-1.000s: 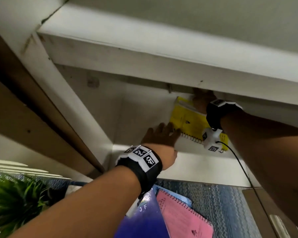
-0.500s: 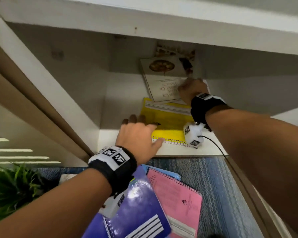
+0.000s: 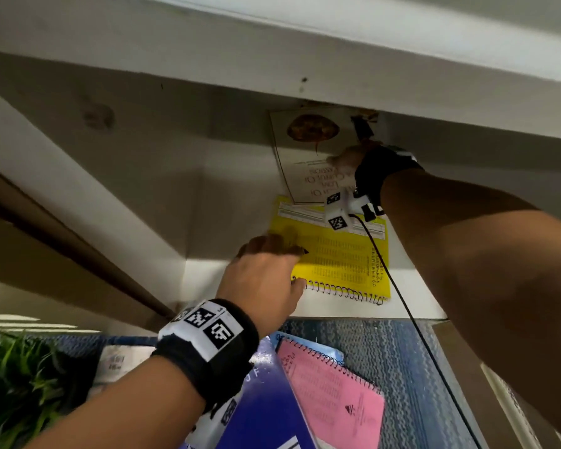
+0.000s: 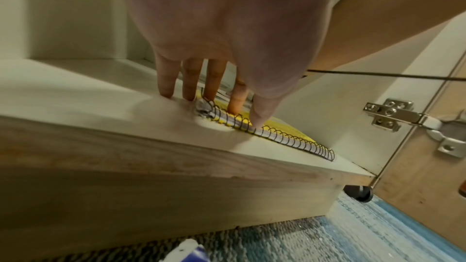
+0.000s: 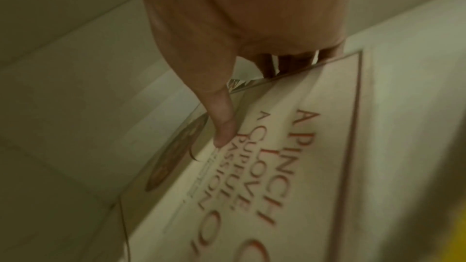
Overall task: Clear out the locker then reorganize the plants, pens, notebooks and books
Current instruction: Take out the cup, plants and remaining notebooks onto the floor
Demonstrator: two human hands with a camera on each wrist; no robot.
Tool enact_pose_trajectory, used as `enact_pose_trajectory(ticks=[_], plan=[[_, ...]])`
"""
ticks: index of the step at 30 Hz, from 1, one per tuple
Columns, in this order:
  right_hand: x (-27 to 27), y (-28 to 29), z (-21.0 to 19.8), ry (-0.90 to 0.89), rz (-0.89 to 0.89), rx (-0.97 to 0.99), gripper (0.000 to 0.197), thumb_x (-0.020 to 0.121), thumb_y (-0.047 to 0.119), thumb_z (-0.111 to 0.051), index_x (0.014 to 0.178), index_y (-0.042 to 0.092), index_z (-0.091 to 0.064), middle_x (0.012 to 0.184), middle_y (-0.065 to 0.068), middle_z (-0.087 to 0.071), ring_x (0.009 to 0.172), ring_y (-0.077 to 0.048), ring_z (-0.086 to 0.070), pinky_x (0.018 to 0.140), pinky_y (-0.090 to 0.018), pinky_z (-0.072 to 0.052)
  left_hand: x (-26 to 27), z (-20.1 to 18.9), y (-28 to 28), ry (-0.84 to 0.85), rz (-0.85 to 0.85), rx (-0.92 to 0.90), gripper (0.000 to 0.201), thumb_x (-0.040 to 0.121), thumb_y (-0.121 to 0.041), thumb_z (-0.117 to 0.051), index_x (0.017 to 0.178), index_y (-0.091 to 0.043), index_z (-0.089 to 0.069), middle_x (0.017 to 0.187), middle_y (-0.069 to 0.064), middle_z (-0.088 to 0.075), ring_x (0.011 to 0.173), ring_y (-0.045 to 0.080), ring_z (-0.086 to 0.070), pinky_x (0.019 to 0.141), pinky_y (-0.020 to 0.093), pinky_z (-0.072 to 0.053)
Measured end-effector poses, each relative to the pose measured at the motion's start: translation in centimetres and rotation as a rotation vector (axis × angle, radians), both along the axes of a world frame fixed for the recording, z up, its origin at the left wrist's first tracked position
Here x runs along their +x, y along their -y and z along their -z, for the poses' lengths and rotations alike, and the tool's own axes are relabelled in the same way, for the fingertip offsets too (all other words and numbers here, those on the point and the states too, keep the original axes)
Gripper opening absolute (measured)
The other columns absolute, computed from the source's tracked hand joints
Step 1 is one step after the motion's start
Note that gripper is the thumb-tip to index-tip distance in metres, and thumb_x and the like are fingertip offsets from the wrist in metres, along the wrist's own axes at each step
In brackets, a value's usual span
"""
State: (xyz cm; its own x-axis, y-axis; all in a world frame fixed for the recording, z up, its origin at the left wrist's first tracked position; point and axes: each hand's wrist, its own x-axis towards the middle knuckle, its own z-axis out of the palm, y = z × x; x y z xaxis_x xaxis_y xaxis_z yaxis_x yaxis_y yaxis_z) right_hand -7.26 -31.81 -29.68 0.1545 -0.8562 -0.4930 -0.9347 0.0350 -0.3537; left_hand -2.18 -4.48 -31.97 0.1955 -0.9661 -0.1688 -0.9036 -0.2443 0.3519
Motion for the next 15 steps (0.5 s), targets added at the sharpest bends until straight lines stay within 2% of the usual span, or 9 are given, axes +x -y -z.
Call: enact_pose_trajectory(ticks=[1, 3, 6, 8, 10, 11, 13, 14, 15], plan=[[0.0, 0.4, 0.1, -0.029, -0.054, -0.016, 0.062, 0.096, 0.040, -0.058, 0.145, 0.005, -0.042, 0.145, -0.015, -0.048, 0.130, -0.034, -0.049, 0.106, -0.045, -0.044, 0.0, 0.0, 0.0, -0.004, 0.000, 0.006, 0.039, 0.096, -0.050, -0.048, 0.132, -0.035, -0.053, 0.128, -0.002, -0.060, 0.116, 0.026, -0.056, 0.089, 0.035, -0.045], [-0.2, 1.1, 0.2, -0.124, -0.169, -0.050, 0.060, 0.098, 0.047, -0.052, 0.141, 0.006, -0.048, 0.144, -0.015, -0.049, 0.130, -0.034, -0.049, 0.105, -0.039, -0.042, 0.0, 0.0, 0.1, -0.015, 0.002, 0.018, 0.039, 0.096, -0.050, -0.049, 0.132, -0.035, -0.053, 0.126, -0.001, -0.062, 0.115, 0.027, -0.056, 0.089, 0.035, -0.045], [-0.7, 1.2, -0.1, -0.164, -0.211, -0.068, 0.063, 0.095, 0.052, -0.053, 0.141, 0.009, -0.048, 0.146, -0.013, -0.049, 0.132, -0.032, -0.047, 0.104, -0.035, -0.038, 0.1, 0.2, 0.0, -0.040, -0.002, 0.040, 0.037, 0.096, -0.049, -0.049, 0.129, -0.033, -0.055, 0.118, 0.000, -0.067, 0.110, 0.028, -0.060, 0.085, 0.035, -0.047], [-1.2, 0.8, -0.8, -0.122, -0.197, -0.049, 0.063, 0.096, 0.050, -0.054, 0.143, 0.008, -0.046, 0.149, -0.013, -0.045, 0.135, -0.031, -0.044, 0.105, -0.033, -0.036, 0.2, 0.3, -0.2, -0.053, -0.006, 0.039, 0.040, 0.096, -0.048, -0.049, 0.133, -0.034, -0.053, 0.120, 0.000, -0.067, 0.113, 0.028, -0.058, 0.089, 0.036, -0.047], [-1.8, 0.8, -1.2, -0.032, -0.161, -0.033, 0.059, 0.098, 0.041, -0.055, 0.144, 0.005, -0.045, 0.150, -0.013, -0.045, 0.135, -0.029, -0.044, 0.098, -0.027, -0.038, 0.1, 0.4, -0.5, -0.042, -0.001, 0.034, 0.043, 0.096, -0.047, -0.048, 0.138, -0.035, -0.049, 0.121, 0.001, -0.065, 0.114, 0.028, -0.057, 0.091, 0.036, -0.046], [-2.3, 0.7, -1.4, 0.033, -0.143, -0.016, 0.056, 0.098, 0.036, -0.057, 0.142, 0.003, -0.046, 0.144, -0.012, -0.050, 0.127, -0.028, -0.051, 0.088, -0.020, -0.041, 0.0, 0.5, -0.7, -0.033, 0.003, 0.028, 0.044, 0.096, -0.047, -0.048, 0.139, -0.035, -0.047, 0.120, 0.002, -0.064, 0.114, 0.028, -0.056, 0.091, 0.036, -0.045], [-3.1, 0.1, -2.1, 0.191, -0.057, 0.028, 0.049, 0.096, 0.028, -0.061, 0.137, 0.004, -0.051, 0.126, -0.005, -0.061, 0.093, -0.019, -0.063, 0.064, -0.013, -0.048, 0.0, 0.6, -1.1, -0.014, 0.007, 0.005, 0.044, 0.096, -0.047, -0.048, 0.138, -0.035, -0.046, 0.119, 0.002, -0.061, 0.114, 0.028, -0.054, 0.093, 0.036, -0.043], [-3.5, -0.1, -2.4, 0.240, -0.035, 0.029, 0.048, 0.095, 0.027, -0.063, 0.136, 0.005, -0.053, 0.121, -0.002, -0.064, 0.084, -0.015, -0.063, 0.059, -0.014, -0.048, -0.1, 0.8, -1.3, -0.005, 0.013, -0.007, 0.042, 0.095, -0.047, -0.048, 0.135, -0.034, -0.047, 0.118, 0.002, -0.060, 0.113, 0.028, -0.053, 0.094, 0.037, -0.043], [-3.9, -0.4, -2.7, 0.251, -0.034, 0.018, 0.048, 0.094, 0.028, -0.064, 0.136, 0.006, -0.053, 0.120, -0.002, -0.064, 0.089, -0.016, -0.063, 0.065, -0.014, -0.048, -0.1, 0.9, -1.7, 0.007, 0.022, -0.022, 0.041, 0.093, -0.047, -0.049, 0.131, -0.033, -0.049, 0.117, 0.002, -0.059, 0.113, 0.028, -0.053, 0.095, 0.038, -0.042]])
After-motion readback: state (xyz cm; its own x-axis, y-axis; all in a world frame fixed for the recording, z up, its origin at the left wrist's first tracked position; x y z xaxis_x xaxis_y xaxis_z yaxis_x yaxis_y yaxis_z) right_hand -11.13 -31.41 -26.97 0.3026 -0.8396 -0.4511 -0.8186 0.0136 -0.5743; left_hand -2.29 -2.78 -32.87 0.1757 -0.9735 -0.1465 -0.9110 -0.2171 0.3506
